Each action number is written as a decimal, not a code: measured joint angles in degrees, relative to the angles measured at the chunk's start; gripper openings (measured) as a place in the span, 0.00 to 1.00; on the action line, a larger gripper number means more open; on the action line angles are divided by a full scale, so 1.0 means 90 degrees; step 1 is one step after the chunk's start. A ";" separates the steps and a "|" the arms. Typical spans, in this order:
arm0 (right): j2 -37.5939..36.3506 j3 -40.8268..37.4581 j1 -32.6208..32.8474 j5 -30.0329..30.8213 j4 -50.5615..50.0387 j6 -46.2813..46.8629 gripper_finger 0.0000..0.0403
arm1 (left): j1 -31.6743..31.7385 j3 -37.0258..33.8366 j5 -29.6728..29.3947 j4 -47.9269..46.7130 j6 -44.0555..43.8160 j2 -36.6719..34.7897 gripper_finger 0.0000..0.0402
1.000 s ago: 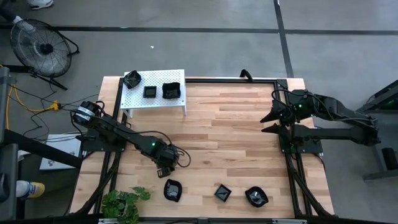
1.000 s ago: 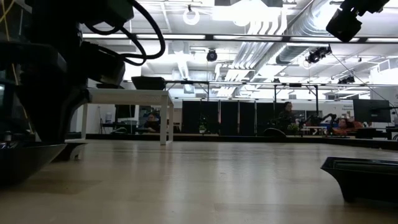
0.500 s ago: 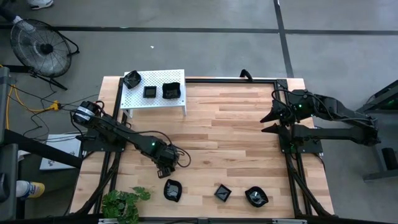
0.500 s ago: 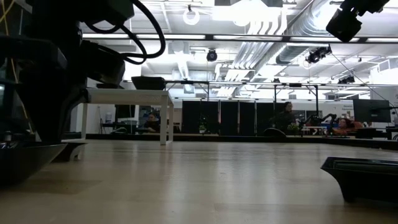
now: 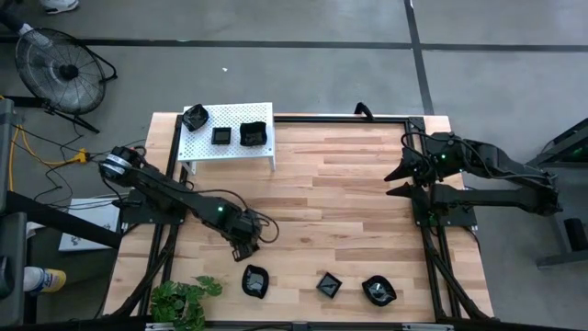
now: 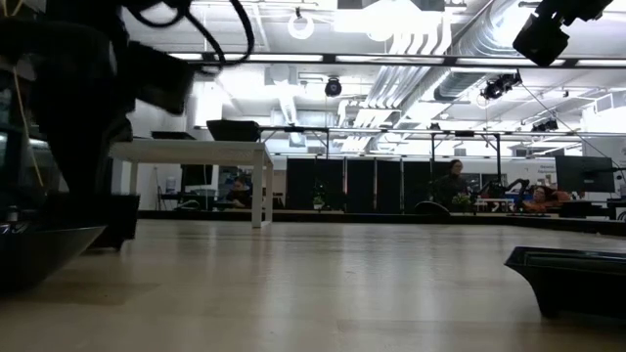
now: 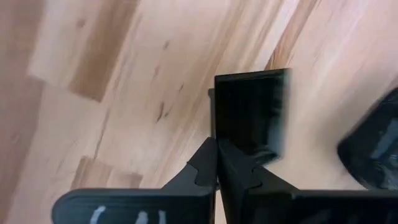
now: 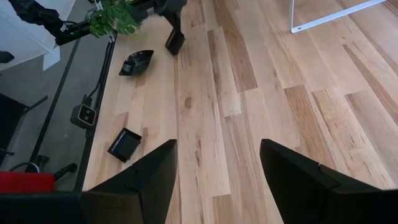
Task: Pick & Place Mini shaped plates
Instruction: Stack the black square plate on top of the black square plate on the shelf
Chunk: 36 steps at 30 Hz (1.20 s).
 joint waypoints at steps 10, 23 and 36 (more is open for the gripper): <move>0.0000 0.0000 0.0000 0.0000 -0.0066 -0.0119 0.56 | 0.0002 0.0000 -0.0739 -0.0220 -0.1357 -0.1460 0.00; 0.0007 0.0000 0.0001 0.0002 -0.0177 -0.0165 0.56 | 0.0062 0.0003 -0.3551 -0.0445 -0.2717 -0.3385 0.00; 0.0007 0.0000 0.0002 0.0002 -0.0231 -0.0286 0.56 | 0.1726 -0.0002 -0.3756 -0.0791 -0.2365 -0.3965 0.00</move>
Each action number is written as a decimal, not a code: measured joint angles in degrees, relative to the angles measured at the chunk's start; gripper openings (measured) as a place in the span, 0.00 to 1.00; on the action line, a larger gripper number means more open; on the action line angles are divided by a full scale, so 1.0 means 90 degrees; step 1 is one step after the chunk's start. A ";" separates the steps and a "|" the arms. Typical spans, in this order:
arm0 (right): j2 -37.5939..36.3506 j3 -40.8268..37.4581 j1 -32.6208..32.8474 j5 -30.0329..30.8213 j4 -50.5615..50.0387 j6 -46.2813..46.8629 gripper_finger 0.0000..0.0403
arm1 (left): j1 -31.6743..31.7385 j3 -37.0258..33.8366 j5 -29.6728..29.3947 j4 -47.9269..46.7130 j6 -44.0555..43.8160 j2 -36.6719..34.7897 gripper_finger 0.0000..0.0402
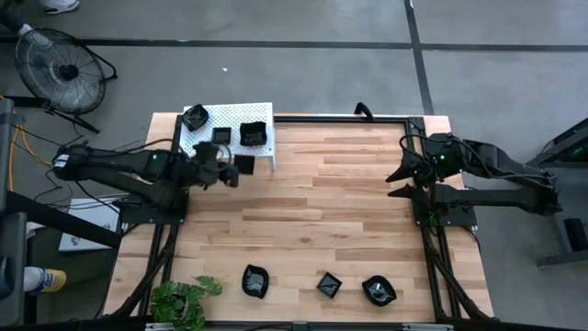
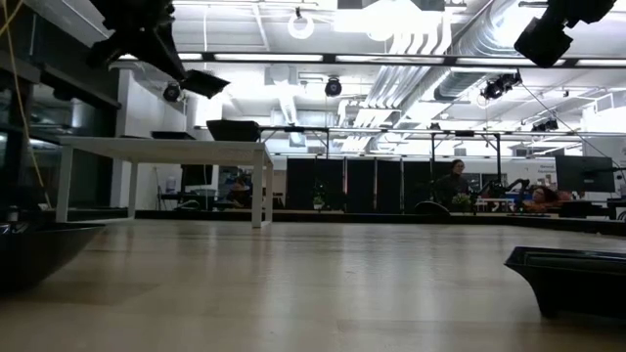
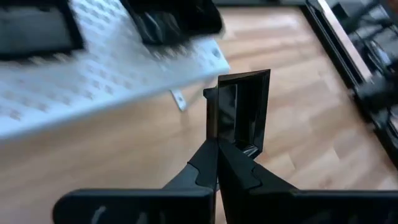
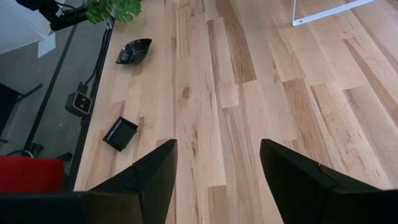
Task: Pick & Place Mini shaped plates
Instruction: Stack the black square plate on top of the black square plate on the shelf
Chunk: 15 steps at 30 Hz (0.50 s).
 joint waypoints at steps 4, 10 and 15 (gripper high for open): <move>0.0000 0.0000 -0.0002 0.0000 -0.0019 0.0004 0.56 | 0.0729 0.0002 0.0041 -0.0021 0.0252 -0.0159 0.00; 0.0000 0.0000 0.0000 0.0087 -0.0032 0.0054 0.56 | 0.2038 0.0002 0.0473 -0.0121 0.1016 -0.0443 0.00; 0.0000 0.0000 -0.0002 0.0460 -0.0033 0.0329 0.56 | 0.3333 0.0002 0.1403 -0.0118 0.1974 -0.0657 0.00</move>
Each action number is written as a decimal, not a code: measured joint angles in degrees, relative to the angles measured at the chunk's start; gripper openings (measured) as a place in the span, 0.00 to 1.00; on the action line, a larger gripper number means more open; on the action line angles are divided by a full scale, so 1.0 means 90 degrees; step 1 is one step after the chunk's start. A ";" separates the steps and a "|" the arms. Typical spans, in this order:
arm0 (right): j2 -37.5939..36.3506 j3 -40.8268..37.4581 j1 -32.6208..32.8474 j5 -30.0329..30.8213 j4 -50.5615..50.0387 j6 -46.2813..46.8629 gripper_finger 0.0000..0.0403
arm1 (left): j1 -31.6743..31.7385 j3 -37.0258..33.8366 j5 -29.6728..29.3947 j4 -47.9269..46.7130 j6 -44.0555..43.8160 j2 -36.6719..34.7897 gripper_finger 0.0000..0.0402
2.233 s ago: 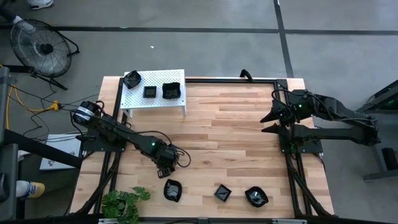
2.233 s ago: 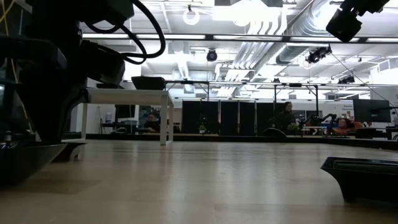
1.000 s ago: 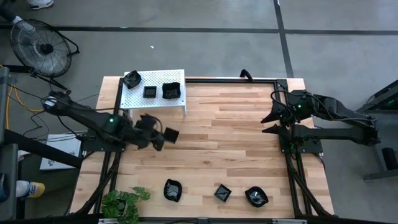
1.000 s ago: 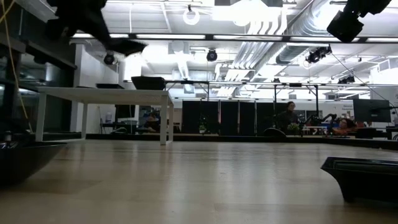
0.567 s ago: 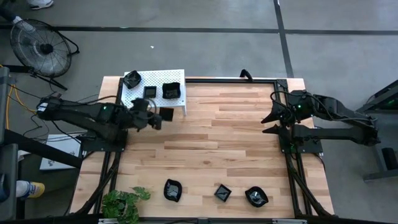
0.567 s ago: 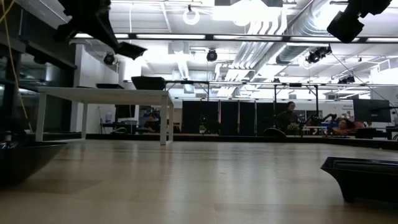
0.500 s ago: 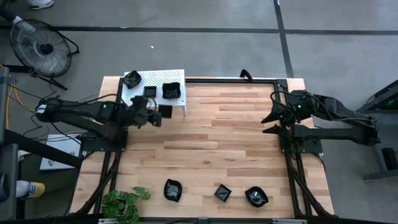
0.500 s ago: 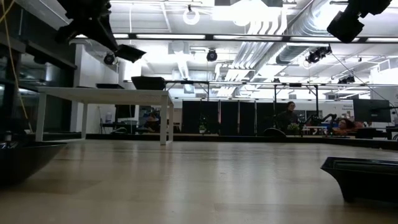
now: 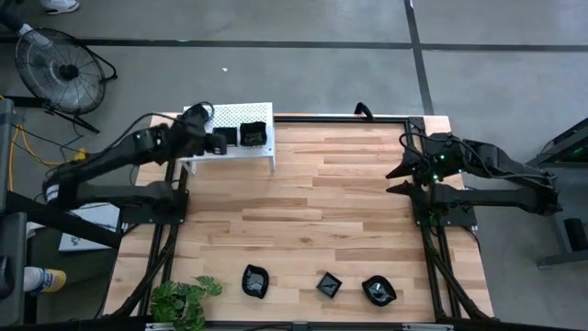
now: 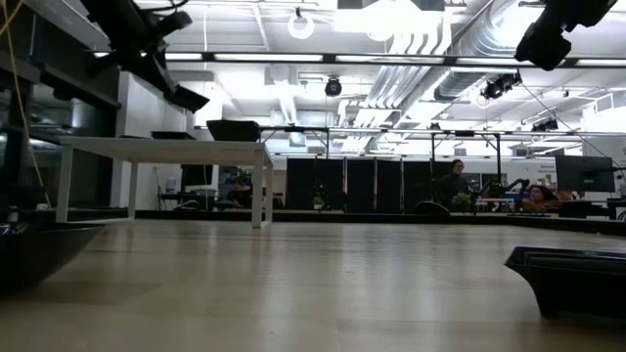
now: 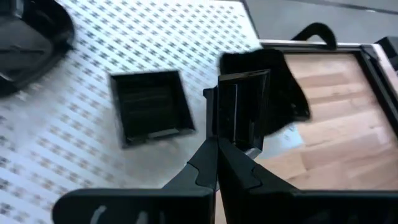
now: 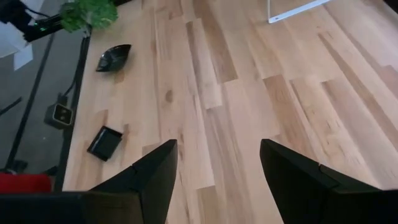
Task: Pick & Place Mini shaped plates
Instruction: Stack the black square plate on top of the black square plate on the shelf
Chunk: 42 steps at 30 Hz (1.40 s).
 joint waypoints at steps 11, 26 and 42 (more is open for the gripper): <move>0.0000 0.0000 0.0001 0.0313 -0.0001 0.0385 0.56 | 0.2453 0.0000 0.2119 0.0013 0.1589 0.0237 0.00; 0.0000 0.0000 0.0000 0.0635 -0.0001 0.0682 0.56 | 0.3772 0.0000 0.3472 -0.0007 0.2554 0.0753 0.00; 0.0000 0.0000 0.0002 0.0709 -0.0001 0.0703 0.56 | 0.4024 0.0000 0.3774 -0.0296 0.2860 0.0777 0.00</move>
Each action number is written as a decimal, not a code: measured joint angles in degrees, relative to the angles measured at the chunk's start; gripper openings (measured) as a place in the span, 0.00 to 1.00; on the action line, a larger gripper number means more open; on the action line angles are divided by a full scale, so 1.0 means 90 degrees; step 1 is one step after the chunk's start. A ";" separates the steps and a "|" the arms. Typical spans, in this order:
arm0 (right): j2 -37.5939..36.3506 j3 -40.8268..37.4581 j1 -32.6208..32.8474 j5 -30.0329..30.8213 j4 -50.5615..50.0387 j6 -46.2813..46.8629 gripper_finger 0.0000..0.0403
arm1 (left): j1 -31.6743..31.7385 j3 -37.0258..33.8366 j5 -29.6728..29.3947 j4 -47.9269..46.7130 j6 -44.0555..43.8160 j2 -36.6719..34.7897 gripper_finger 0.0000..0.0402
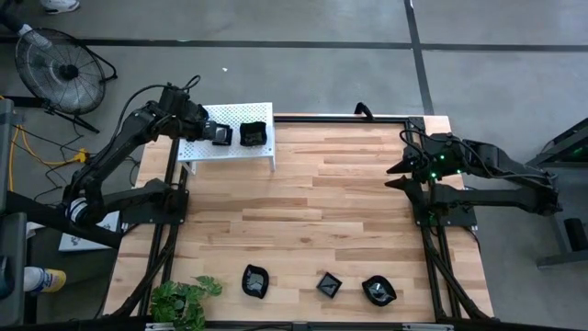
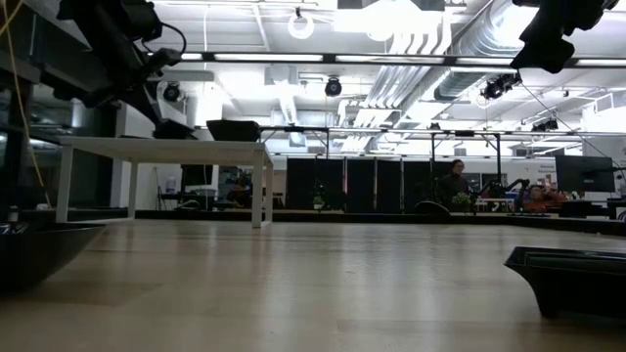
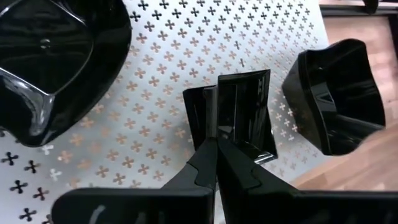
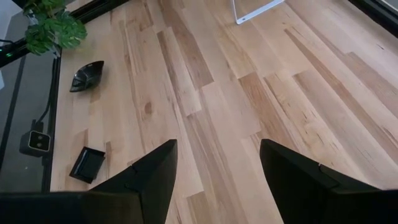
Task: Pick & Place Mini shaped plates
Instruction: Stack the black square plate on top of the black square plate on the shelf
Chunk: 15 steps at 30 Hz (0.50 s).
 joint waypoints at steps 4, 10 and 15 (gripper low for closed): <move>0.0000 0.0000 -0.0001 0.0002 0.0000 0.0002 0.56 | 0.0000 0.0000 0.0127 0.0006 -0.0115 0.0000 0.00; 0.0000 0.0000 0.0001 0.0002 -0.0001 0.0002 0.56 | 0.0000 0.0000 0.0333 0.0022 -0.0129 -0.0005 0.00; 0.0000 0.0000 0.0001 0.0002 -0.0002 0.0002 0.56 | 0.0000 0.0000 0.0355 -0.0061 -0.0126 -0.0005 0.00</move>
